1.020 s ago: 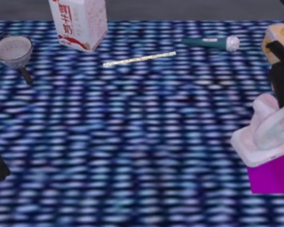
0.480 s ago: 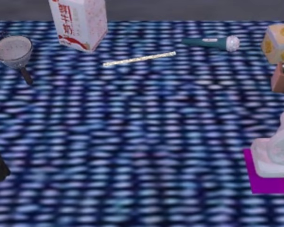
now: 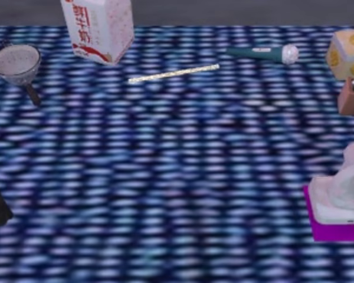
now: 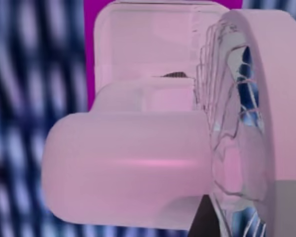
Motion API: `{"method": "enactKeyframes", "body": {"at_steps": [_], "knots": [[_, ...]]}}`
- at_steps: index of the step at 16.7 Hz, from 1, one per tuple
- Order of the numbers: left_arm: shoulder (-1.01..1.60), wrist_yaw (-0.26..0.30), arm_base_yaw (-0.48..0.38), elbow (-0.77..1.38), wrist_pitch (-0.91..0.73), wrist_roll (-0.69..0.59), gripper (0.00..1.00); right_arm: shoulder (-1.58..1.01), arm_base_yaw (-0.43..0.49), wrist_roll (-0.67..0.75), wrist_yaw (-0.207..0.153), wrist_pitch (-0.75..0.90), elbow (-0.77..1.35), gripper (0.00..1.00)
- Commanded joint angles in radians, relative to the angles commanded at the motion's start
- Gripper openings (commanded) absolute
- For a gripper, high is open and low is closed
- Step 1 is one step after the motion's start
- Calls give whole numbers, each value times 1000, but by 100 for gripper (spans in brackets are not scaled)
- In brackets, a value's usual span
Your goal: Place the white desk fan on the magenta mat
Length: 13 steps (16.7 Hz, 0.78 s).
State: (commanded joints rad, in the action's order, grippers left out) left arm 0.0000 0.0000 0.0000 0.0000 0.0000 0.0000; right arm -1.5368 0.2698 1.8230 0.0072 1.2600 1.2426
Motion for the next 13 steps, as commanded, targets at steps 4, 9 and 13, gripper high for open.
{"method": "enactKeyframes", "body": {"at_steps": [4,9,13], "knots": [[0,0,0,0,0,0,100,-7,-1,0,0,-41,-39,0],[0,0,0,0,0,0,100,-7,-1,0,0,-41,-39,23],[0,0,0,0,0,0,100,-7,-1,0,0,-41,-39,53]]}}
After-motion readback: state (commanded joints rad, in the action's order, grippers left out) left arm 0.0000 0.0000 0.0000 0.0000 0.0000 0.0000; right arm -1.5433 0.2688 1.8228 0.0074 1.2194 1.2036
